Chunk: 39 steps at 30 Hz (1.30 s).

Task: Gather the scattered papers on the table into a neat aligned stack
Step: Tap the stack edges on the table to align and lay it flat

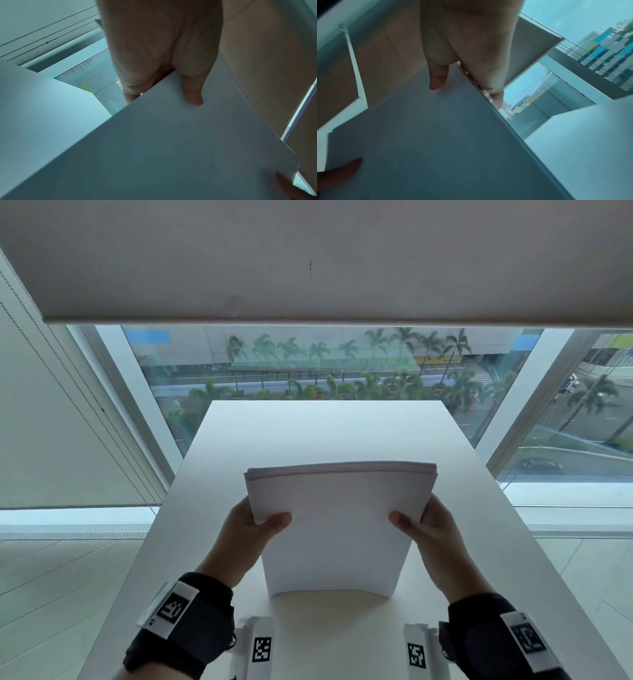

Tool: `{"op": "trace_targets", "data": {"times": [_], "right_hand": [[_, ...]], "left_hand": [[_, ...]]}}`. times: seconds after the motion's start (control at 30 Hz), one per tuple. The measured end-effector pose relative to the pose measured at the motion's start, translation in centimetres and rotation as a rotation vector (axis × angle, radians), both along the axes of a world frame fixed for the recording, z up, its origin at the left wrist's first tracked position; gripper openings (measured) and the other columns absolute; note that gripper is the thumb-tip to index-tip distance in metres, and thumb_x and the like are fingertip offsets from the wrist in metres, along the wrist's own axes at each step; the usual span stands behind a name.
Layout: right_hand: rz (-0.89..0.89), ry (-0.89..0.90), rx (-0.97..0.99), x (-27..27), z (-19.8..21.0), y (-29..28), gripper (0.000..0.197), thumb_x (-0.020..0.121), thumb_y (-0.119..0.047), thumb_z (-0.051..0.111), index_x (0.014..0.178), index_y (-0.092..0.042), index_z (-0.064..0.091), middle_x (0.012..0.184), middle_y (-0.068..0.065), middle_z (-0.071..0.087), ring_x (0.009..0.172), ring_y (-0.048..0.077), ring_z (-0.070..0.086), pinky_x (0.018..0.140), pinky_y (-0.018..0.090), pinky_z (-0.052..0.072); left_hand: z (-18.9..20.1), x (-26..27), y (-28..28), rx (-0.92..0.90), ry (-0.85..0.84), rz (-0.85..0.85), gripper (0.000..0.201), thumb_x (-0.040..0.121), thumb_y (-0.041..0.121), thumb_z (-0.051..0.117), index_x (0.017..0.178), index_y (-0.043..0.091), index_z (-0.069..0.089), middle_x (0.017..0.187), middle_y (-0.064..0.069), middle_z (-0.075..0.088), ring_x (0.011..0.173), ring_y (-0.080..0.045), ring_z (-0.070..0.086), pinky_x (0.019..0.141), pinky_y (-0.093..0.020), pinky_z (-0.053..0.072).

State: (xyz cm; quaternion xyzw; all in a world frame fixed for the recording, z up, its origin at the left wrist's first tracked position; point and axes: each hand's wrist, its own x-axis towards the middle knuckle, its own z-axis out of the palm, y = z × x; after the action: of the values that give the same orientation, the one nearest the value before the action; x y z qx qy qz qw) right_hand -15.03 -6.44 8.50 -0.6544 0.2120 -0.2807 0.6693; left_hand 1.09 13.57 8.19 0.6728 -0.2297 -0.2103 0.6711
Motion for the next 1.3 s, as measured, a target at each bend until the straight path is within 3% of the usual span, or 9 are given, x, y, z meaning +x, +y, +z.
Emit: {"op": "trace_targets", "data": {"times": [0.1,0.23,0.3,0.4,0.57,0.73,0.87,1.03,1.3], "right_hand": [[-0.212,0.036,-0.405,-0.2,2.2,0.2,0.060,0.067,-0.025,0.067,0.123,-0.028,0.044,0.123,-0.027,0.051,0.108,0.007,0.050,0.097,0.033,0.042],[-0.348,0.078,-1.154,-1.4,5.2,0.7,0.074,0.079,-0.036,0.051,0.141,-0.009,0.022,0.148,0.008,0.025,0.142,0.007,0.015,0.116,0.028,0.016],[-0.274,0.203,-1.305,-1.5,5.5,1.0,0.070,0.081,-0.039,0.047,0.141,-0.010,0.028,0.148,0.008,0.036,0.141,0.017,0.025,0.115,0.035,0.018],[-0.242,0.267,-1.356,-1.8,5.6,0.7,0.059,0.080,-0.040,0.047,0.131,-0.011,0.051,0.131,0.006,0.060,0.126,0.024,0.050,0.105,0.044,0.031],[-0.286,0.269,-1.274,-1.9,7.3,0.3,0.075,0.081,-0.041,0.045,0.145,-0.011,0.019,0.151,0.005,0.030,0.139,0.023,0.024,0.112,0.041,0.022],[-0.109,0.454,-1.410,-1.5,7.6,0.8,0.071,0.078,-0.050,0.042,0.138,-0.014,0.043,0.146,0.000,0.043,0.136,0.022,0.040,0.105,0.047,0.027],[-0.199,0.296,-1.348,-0.5,9.3,2.6,0.077,0.079,-0.043,0.044,0.146,-0.015,0.019,0.154,-0.002,0.022,0.141,0.018,0.020,0.111,0.043,0.021],[0.095,0.402,-1.488,2.1,7.8,5.1,0.070,0.074,-0.042,0.047,0.137,-0.012,0.044,0.136,0.002,0.057,0.124,0.024,0.056,0.102,0.050,0.037],[0.178,0.317,-1.527,4.7,8.6,8.4,0.074,0.071,-0.036,0.057,0.139,-0.010,0.042,0.143,0.005,0.049,0.128,0.026,0.051,0.103,0.051,0.034]], "left_hand": [[0.0,0.1,0.2,-0.005,0.024,-0.027,0.024,0.065,0.014,0.065,0.088,0.016,0.068,0.074,0.015,0.076,0.071,0.004,0.068,0.065,-0.009,0.052],[-0.1,0.1,0.3,-0.018,0.029,-0.054,0.024,0.066,0.014,0.064,0.090,0.016,0.068,0.075,0.015,0.076,0.072,0.004,0.068,0.066,-0.009,0.052],[-0.1,0.1,0.4,-0.030,0.035,-0.066,0.024,0.065,0.013,0.064,0.089,0.016,0.068,0.074,0.015,0.076,0.071,0.004,0.068,0.066,-0.009,0.052],[-0.2,0.1,0.4,-0.043,0.039,-0.075,0.023,0.065,0.012,0.063,0.087,0.017,0.067,0.073,0.016,0.075,0.070,0.005,0.068,0.065,-0.008,0.052],[-0.3,0.2,0.4,-0.046,0.049,-0.075,0.023,0.065,0.013,0.064,0.088,0.015,0.068,0.073,0.015,0.076,0.070,0.004,0.068,0.066,-0.009,0.052],[-0.4,0.1,0.4,-0.061,0.056,-0.078,0.023,0.066,0.012,0.063,0.088,0.016,0.067,0.073,0.014,0.076,0.070,0.004,0.068,0.064,-0.009,0.051],[-0.6,0.0,0.4,-0.060,0.044,-0.069,0.022,0.066,0.013,0.063,0.087,0.017,0.068,0.074,0.015,0.076,0.071,0.004,0.068,0.065,-0.009,0.052],[-0.6,-0.1,0.5,-0.051,0.040,-0.067,0.022,0.067,0.015,0.064,0.088,0.017,0.069,0.077,0.012,0.076,0.074,0.001,0.068,0.068,-0.012,0.054],[-0.4,-0.3,0.6,-0.069,0.031,-0.083,0.022,0.070,0.013,0.064,0.092,0.013,0.069,0.079,0.004,0.076,0.074,-0.006,0.069,0.066,-0.016,0.053]]}}
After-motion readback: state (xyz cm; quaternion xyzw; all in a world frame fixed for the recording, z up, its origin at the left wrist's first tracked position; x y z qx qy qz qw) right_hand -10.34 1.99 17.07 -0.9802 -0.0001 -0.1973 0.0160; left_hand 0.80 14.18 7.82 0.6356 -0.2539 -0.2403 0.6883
